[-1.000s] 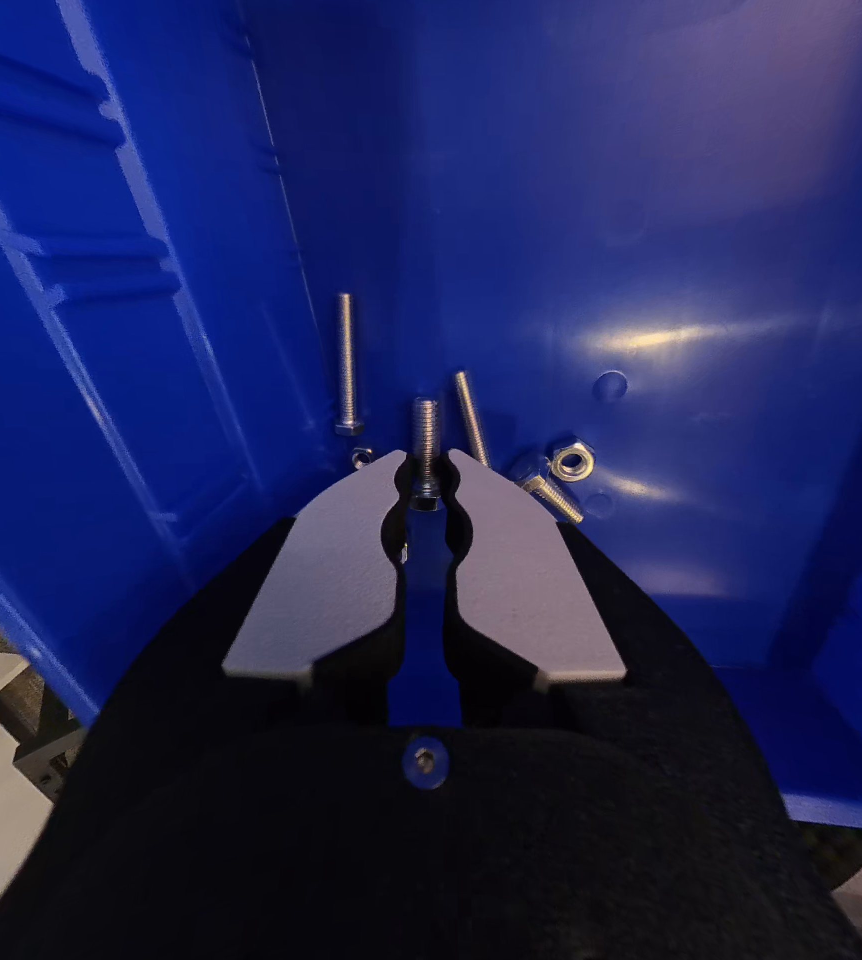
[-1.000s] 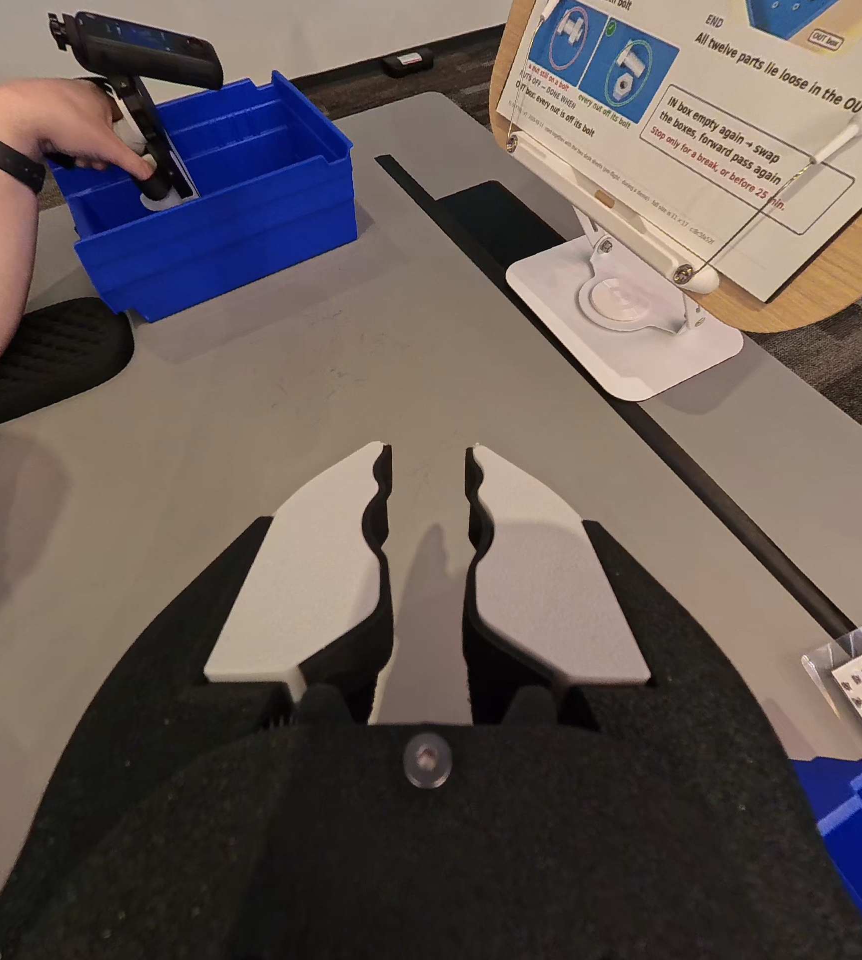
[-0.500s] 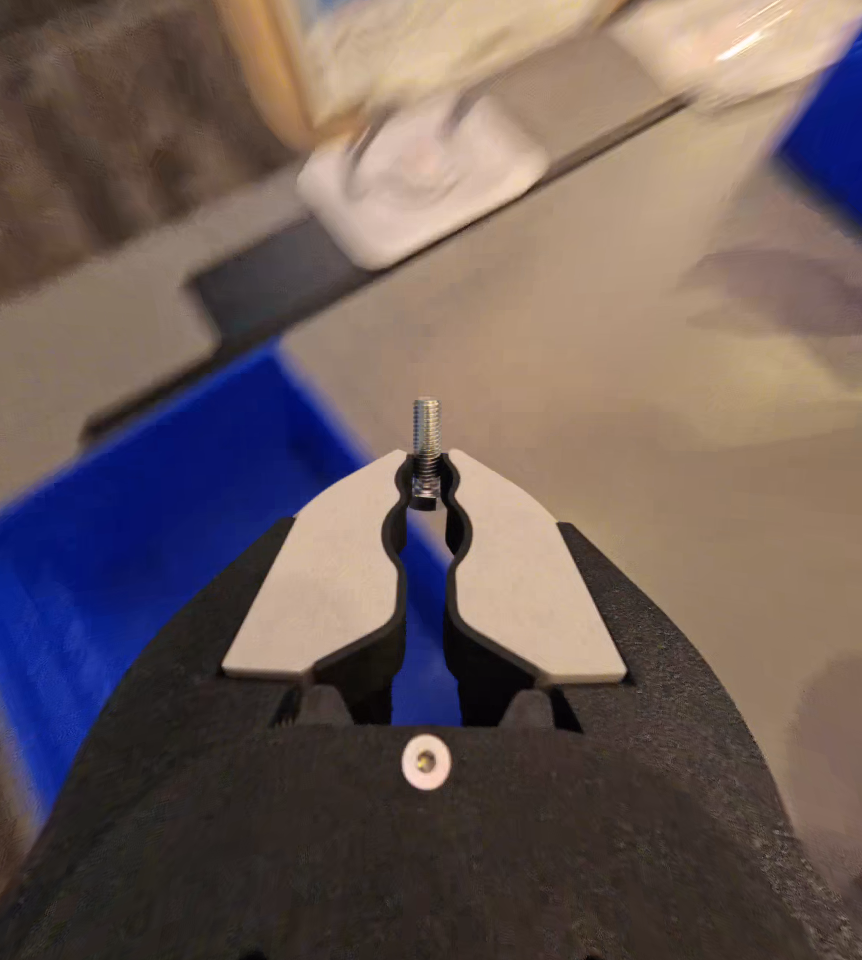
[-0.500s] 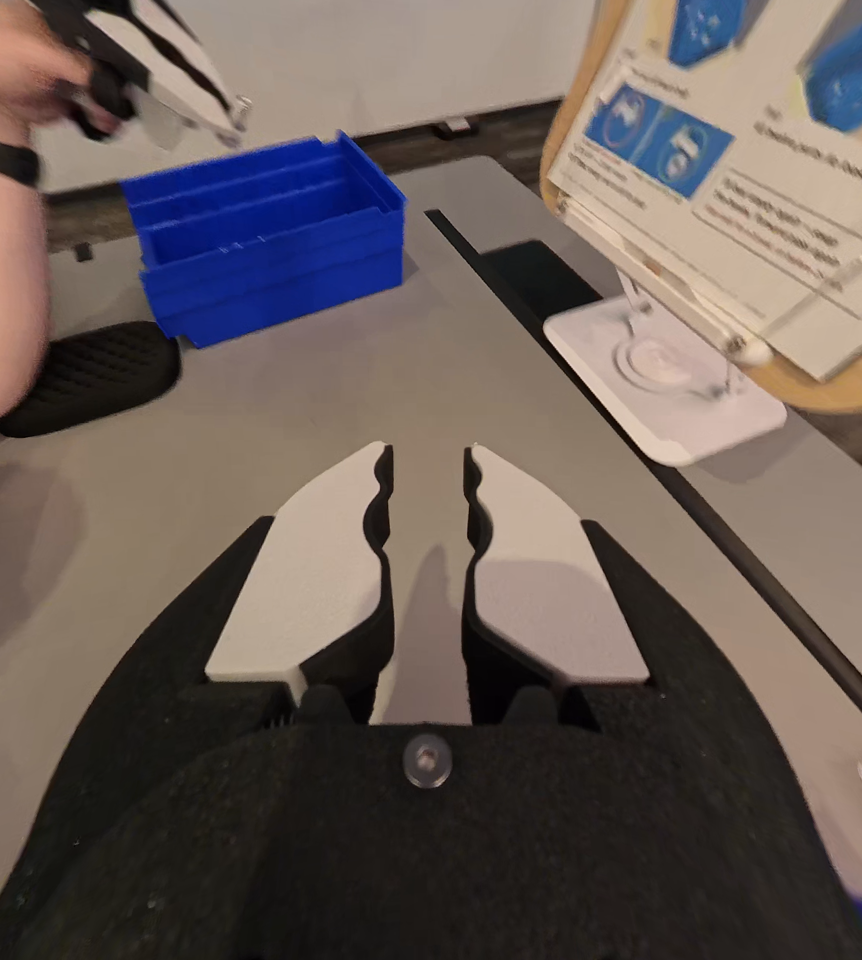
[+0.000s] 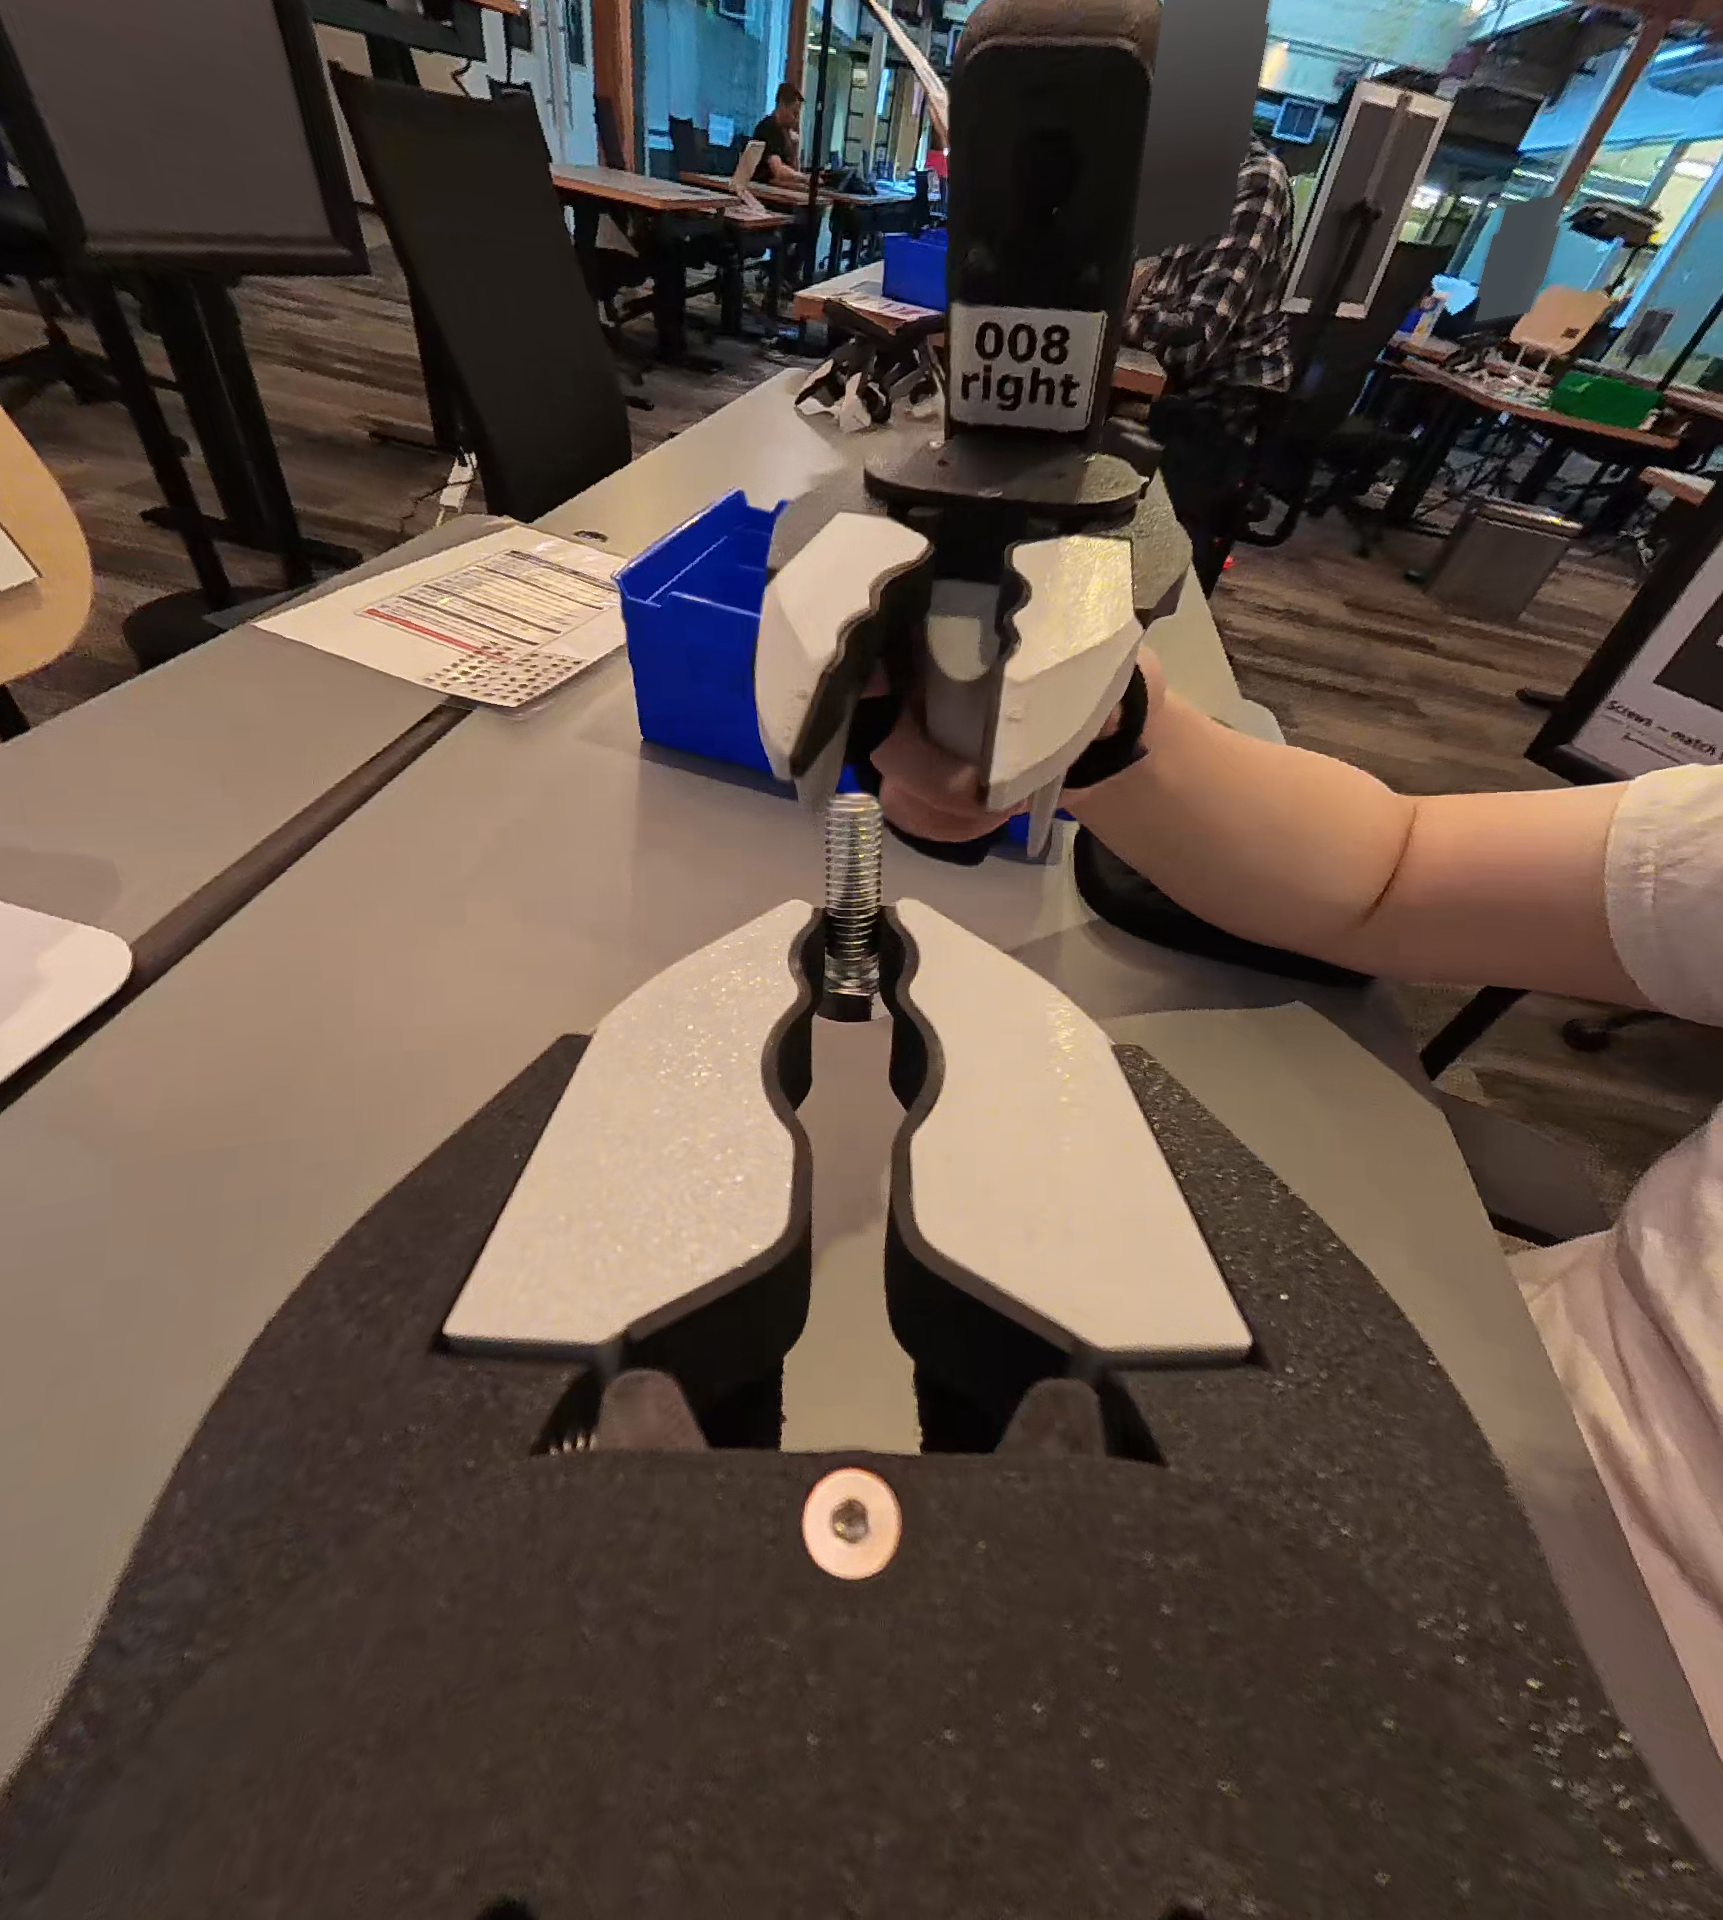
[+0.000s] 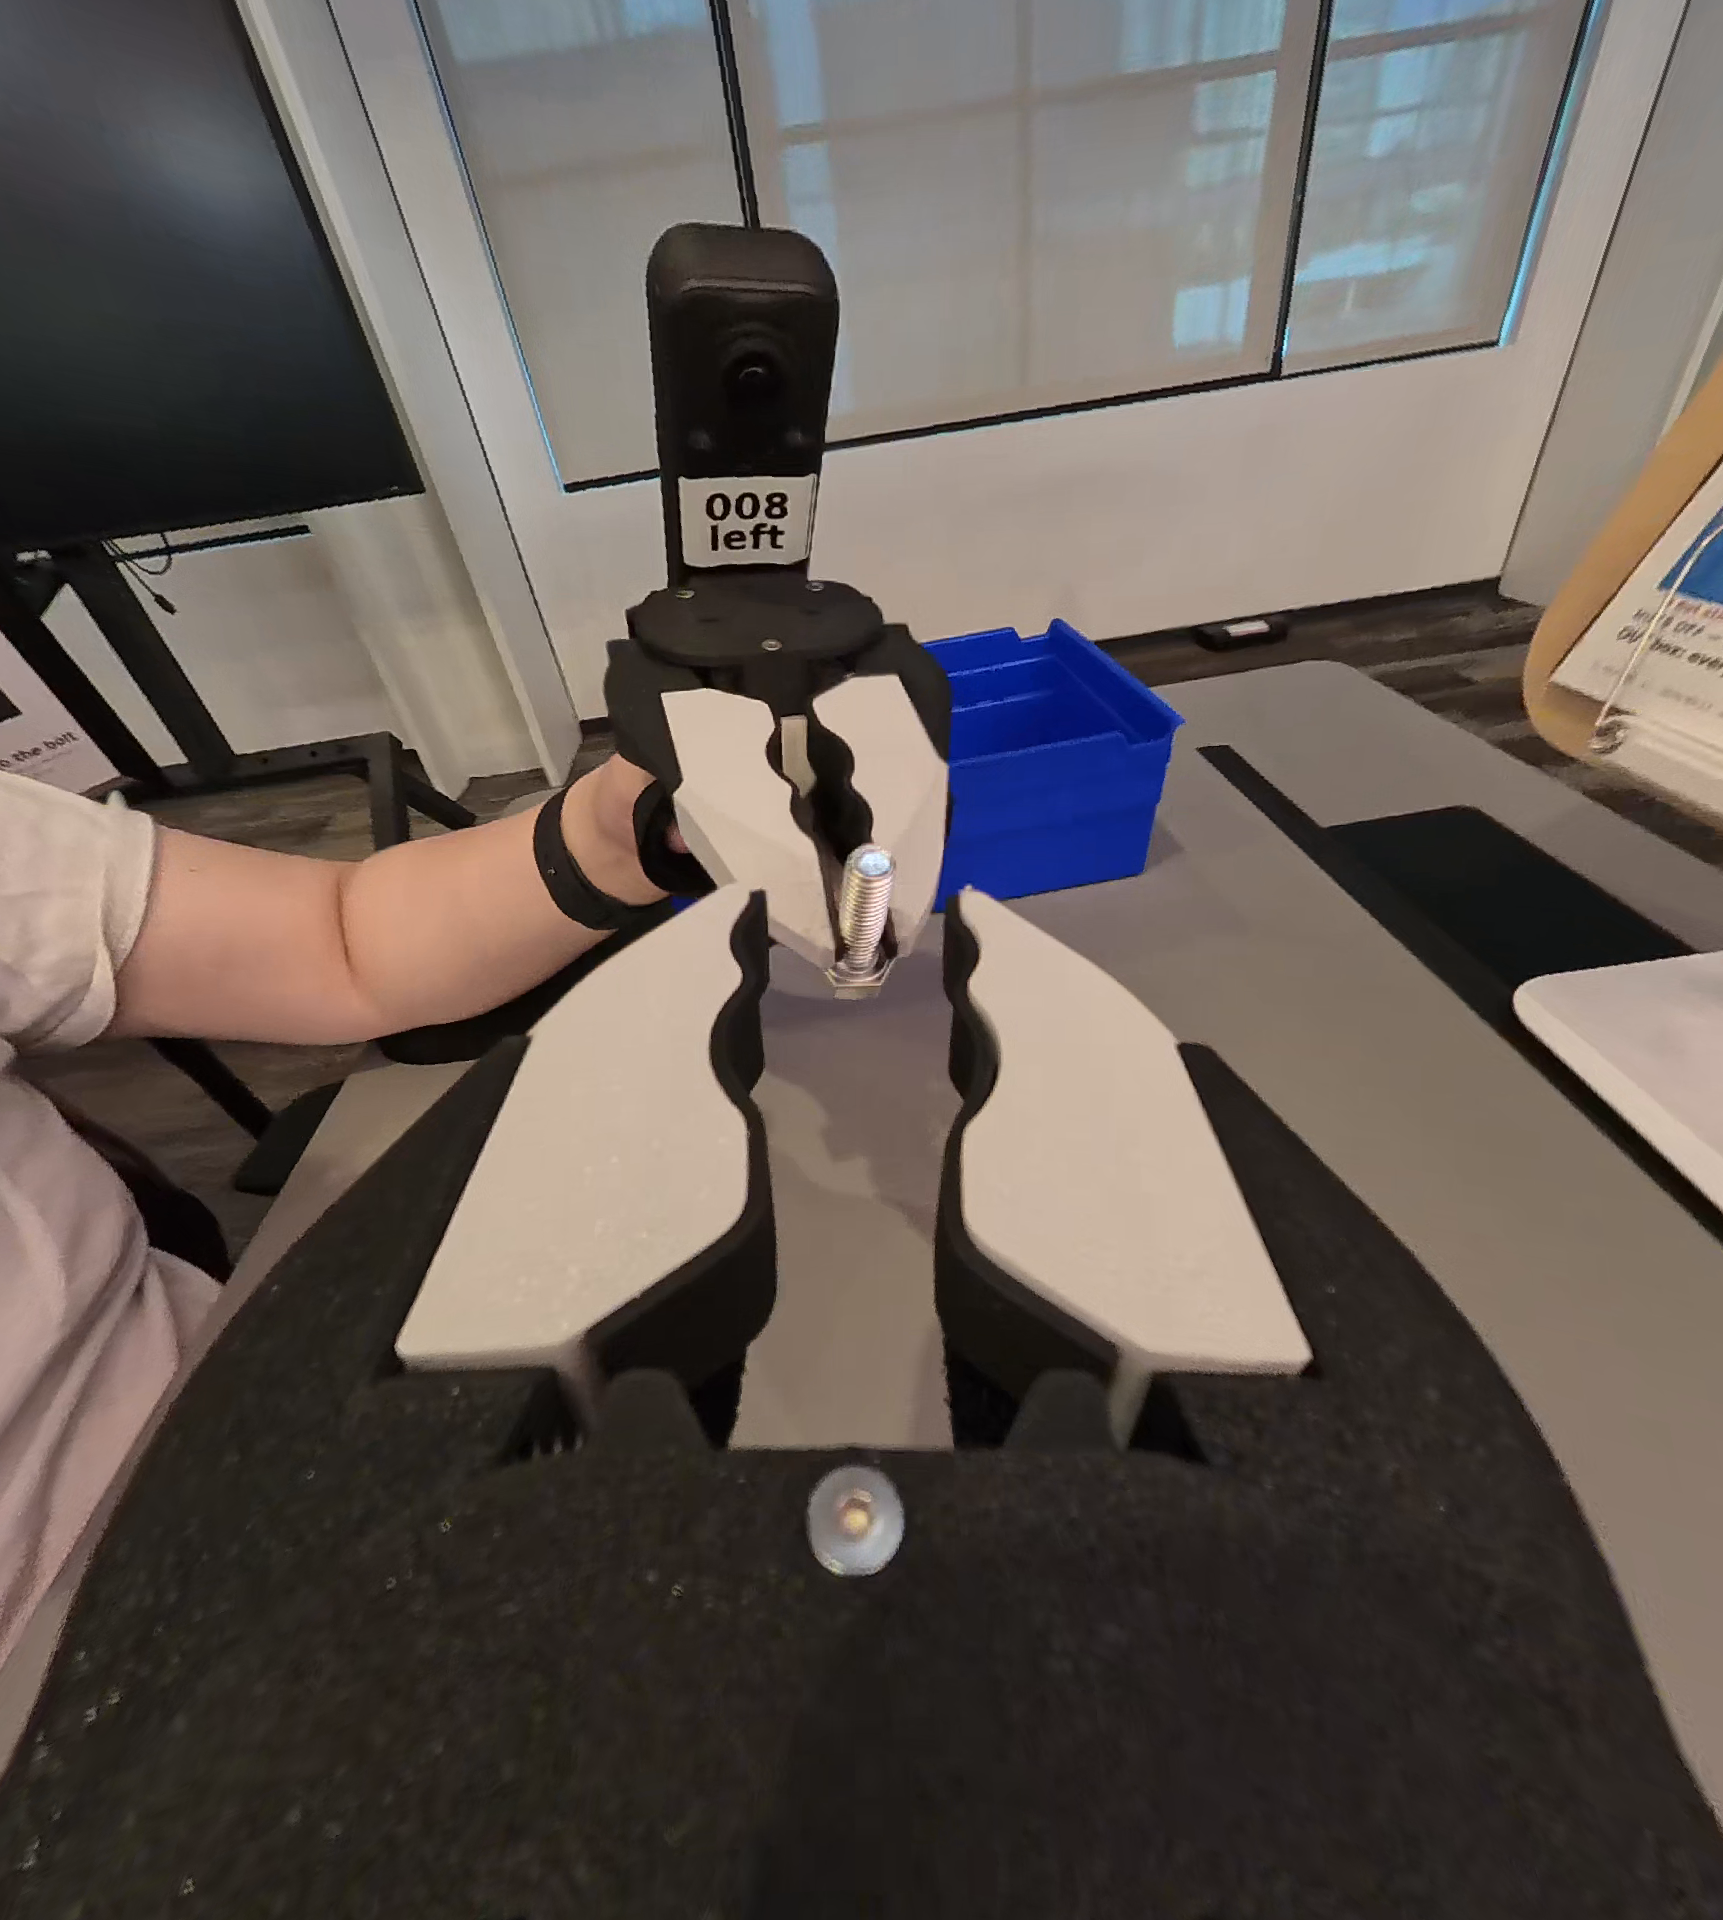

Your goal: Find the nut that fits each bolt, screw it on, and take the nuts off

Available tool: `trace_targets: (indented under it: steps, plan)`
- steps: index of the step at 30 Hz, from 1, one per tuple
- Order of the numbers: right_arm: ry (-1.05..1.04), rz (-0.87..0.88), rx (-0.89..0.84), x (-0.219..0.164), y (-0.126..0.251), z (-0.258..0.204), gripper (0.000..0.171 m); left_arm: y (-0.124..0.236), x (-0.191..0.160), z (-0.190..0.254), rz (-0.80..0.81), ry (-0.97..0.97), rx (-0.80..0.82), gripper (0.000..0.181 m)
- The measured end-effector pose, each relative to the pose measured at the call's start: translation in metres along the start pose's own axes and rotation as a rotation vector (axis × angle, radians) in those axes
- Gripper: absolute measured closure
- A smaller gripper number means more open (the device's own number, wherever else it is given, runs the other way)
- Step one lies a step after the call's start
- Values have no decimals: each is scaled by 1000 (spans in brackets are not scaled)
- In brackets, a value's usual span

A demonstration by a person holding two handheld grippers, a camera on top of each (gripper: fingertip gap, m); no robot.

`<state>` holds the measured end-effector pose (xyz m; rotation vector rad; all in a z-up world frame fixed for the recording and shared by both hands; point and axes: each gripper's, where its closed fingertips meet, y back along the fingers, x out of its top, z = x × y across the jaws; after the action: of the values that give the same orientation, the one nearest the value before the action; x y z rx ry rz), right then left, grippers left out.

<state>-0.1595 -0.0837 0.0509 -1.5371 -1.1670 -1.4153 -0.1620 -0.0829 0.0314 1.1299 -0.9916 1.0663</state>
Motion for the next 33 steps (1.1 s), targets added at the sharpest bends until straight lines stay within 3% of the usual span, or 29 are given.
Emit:
trace_targets:
  steps: [6, 8, 13, 16, 21, 27, 31, 33]
  plan:
    - [-47, -22, 37, -19, -13, 2, 148, -5, -7, 2, -21, -5, -21, 173]
    - [-32, -1, 44, -20, -13, 3, 162, -6, -11, 0, -36, -12, -10, 172]
    - [-53, -19, 88, -28, -15, 2, 162, -8, -20, 0, -79, -13, -29, 172]
    - [-7, -56, 43, -39, -13, 13, 162, 0, -20, -13, -90, -1, 28, 161]
    - [35, -224, -79, -90, -7, 54, 162, 58, 10, -45, -25, -91, 238, 149]
    - [57, -393, -121, -145, -7, 81, 162, 148, 72, -24, 250, -211, 326, 154]
    - [84, -478, -111, -166, -12, 83, 162, 192, 64, -22, 115, -213, 437, 155]
    - [94, -507, -107, -172, -13, 82, 162, 223, 50, -32, -13, -231, 604, 155]
